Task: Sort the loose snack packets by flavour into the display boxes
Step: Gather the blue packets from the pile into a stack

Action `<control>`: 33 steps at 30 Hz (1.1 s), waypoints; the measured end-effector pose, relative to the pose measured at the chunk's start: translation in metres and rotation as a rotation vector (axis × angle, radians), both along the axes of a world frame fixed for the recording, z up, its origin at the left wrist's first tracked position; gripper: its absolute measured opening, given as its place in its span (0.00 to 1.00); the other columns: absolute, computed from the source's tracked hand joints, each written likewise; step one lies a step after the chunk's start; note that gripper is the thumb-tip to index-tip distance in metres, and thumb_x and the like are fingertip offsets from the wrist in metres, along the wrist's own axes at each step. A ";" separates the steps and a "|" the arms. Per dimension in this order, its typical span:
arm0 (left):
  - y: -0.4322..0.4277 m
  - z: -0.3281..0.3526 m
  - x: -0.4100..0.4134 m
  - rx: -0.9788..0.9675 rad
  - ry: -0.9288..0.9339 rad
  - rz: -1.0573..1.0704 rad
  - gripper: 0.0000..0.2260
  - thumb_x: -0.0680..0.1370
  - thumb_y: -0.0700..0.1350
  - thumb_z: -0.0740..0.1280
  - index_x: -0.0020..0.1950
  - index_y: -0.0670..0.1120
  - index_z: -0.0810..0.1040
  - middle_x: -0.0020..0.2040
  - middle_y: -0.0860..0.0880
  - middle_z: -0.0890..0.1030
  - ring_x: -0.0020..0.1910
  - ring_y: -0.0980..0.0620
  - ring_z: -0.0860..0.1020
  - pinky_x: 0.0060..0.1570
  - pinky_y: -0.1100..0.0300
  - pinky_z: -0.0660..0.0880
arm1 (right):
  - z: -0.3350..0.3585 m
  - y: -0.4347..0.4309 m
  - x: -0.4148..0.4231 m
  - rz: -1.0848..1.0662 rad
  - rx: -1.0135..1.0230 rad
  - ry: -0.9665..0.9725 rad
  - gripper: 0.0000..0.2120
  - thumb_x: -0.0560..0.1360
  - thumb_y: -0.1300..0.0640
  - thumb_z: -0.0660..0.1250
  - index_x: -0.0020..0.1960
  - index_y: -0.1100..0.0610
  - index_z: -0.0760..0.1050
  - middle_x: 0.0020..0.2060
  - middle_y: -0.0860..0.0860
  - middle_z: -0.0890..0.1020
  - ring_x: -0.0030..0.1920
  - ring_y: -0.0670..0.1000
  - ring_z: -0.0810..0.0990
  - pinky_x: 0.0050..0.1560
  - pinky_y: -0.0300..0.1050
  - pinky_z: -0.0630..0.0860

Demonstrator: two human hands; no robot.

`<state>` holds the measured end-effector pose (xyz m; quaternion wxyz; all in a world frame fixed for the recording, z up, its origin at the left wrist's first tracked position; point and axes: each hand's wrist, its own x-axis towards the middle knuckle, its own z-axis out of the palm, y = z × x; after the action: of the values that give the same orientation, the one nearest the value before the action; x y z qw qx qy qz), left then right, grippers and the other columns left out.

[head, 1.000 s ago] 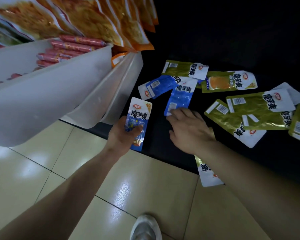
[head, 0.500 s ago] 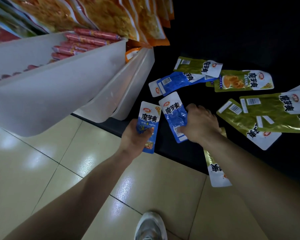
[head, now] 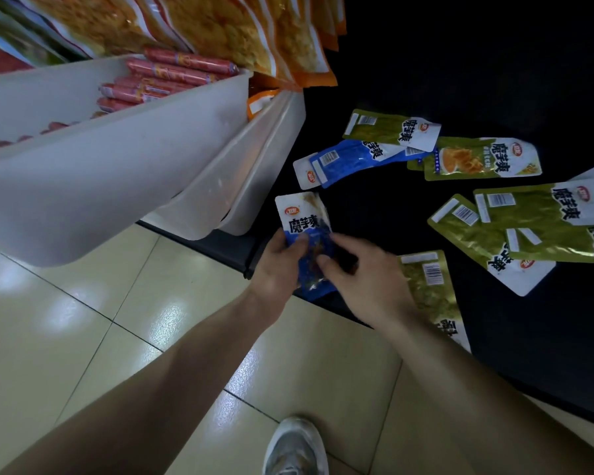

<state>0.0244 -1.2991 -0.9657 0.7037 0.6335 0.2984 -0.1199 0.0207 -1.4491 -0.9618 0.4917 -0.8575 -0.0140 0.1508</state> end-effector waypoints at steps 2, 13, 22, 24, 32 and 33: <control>0.000 0.001 -0.001 -0.042 0.026 -0.023 0.10 0.83 0.46 0.63 0.63 0.44 0.76 0.55 0.45 0.85 0.50 0.47 0.84 0.49 0.50 0.82 | -0.006 0.006 -0.001 0.078 0.067 0.043 0.16 0.81 0.49 0.64 0.68 0.46 0.77 0.62 0.42 0.75 0.56 0.44 0.78 0.61 0.44 0.75; 0.013 -0.011 0.006 0.175 0.023 -0.075 0.13 0.77 0.33 0.69 0.60 0.44 0.78 0.54 0.40 0.84 0.50 0.40 0.84 0.51 0.44 0.81 | -0.009 0.004 0.086 0.309 -0.500 -0.256 0.32 0.79 0.53 0.62 0.80 0.51 0.55 0.80 0.50 0.55 0.77 0.55 0.57 0.75 0.56 0.61; 0.035 -0.017 0.007 0.212 0.020 -0.032 0.14 0.78 0.30 0.66 0.63 0.39 0.76 0.54 0.41 0.84 0.48 0.44 0.84 0.46 0.49 0.82 | -0.026 -0.011 0.048 0.408 -0.754 -0.358 0.28 0.79 0.45 0.60 0.76 0.54 0.63 0.68 0.54 0.68 0.68 0.60 0.66 0.65 0.58 0.69; 0.036 -0.017 0.006 0.213 0.029 -0.026 0.15 0.78 0.31 0.66 0.65 0.38 0.76 0.56 0.39 0.84 0.52 0.41 0.84 0.51 0.45 0.82 | -0.032 -0.016 0.037 0.309 -0.718 -0.425 0.23 0.77 0.44 0.61 0.66 0.56 0.74 0.59 0.57 0.73 0.60 0.60 0.71 0.56 0.57 0.75; 0.031 -0.016 -0.002 0.211 0.035 -0.015 0.14 0.78 0.32 0.67 0.62 0.42 0.76 0.53 0.43 0.84 0.46 0.47 0.85 0.49 0.48 0.81 | -0.026 -0.019 0.049 -0.037 -0.766 -0.187 0.42 0.66 0.34 0.75 0.68 0.60 0.67 0.64 0.61 0.70 0.63 0.64 0.70 0.59 0.59 0.72; 0.031 -0.017 -0.002 0.205 0.038 -0.014 0.13 0.78 0.32 0.67 0.61 0.42 0.76 0.52 0.44 0.85 0.45 0.48 0.85 0.47 0.50 0.82 | -0.025 -0.020 0.049 -0.066 -0.754 -0.160 0.45 0.65 0.34 0.76 0.70 0.59 0.65 0.65 0.61 0.70 0.64 0.64 0.70 0.61 0.59 0.71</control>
<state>0.0223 -1.2677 -0.9826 0.6285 0.7019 0.3180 -0.1056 0.0700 -1.4691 -0.9870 0.1441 -0.9871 0.0314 0.0620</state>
